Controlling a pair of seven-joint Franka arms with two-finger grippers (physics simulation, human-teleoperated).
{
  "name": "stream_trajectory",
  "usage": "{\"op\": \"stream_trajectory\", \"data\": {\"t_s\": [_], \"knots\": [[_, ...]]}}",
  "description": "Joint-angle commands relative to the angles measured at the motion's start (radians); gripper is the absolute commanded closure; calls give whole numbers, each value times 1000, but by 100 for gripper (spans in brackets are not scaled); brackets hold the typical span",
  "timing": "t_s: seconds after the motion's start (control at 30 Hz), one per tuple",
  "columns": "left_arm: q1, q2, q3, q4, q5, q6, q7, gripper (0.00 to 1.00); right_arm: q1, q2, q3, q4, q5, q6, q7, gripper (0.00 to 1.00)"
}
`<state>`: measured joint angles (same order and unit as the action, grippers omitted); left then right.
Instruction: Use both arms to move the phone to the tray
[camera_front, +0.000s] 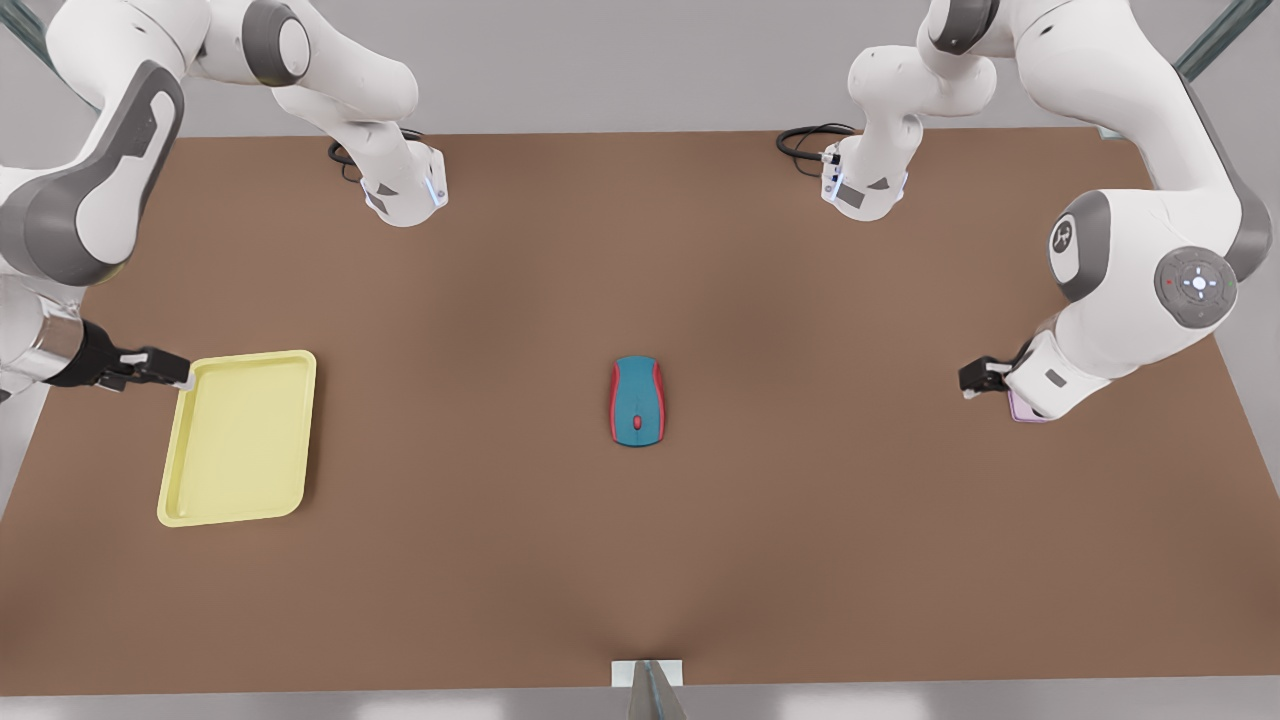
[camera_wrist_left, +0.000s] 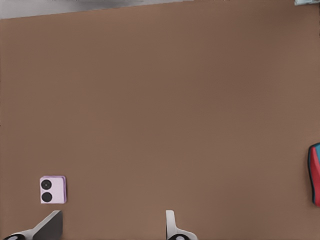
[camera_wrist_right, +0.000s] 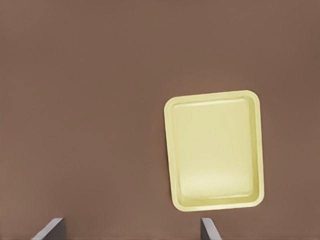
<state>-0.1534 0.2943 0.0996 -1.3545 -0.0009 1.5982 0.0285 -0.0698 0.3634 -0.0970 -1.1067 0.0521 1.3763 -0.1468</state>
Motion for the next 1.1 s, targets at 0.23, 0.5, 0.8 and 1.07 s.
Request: {"op": "stream_trajectory", "data": {"t_s": [0.23, 0.5, 0.8, 1.07], "knots": [[5, -24, 176, -377, -1, 356, 223, 0, 2, 0, 0, 8, 11, 26, -2, 0], [55, 17, 273, -713, -13, 813, 501, 0, 2, -3, 0, 10, 11, 24, 3, 0], [164, 140, 275, -735, -28, 933, 774, 0, 2, -6, -1, 10, 2, 24, 0, 0], [193, 220, 267, -735, -39, 965, 927, 0, 2, -4, -1, 10, 3, 24, 0, 0]]}}
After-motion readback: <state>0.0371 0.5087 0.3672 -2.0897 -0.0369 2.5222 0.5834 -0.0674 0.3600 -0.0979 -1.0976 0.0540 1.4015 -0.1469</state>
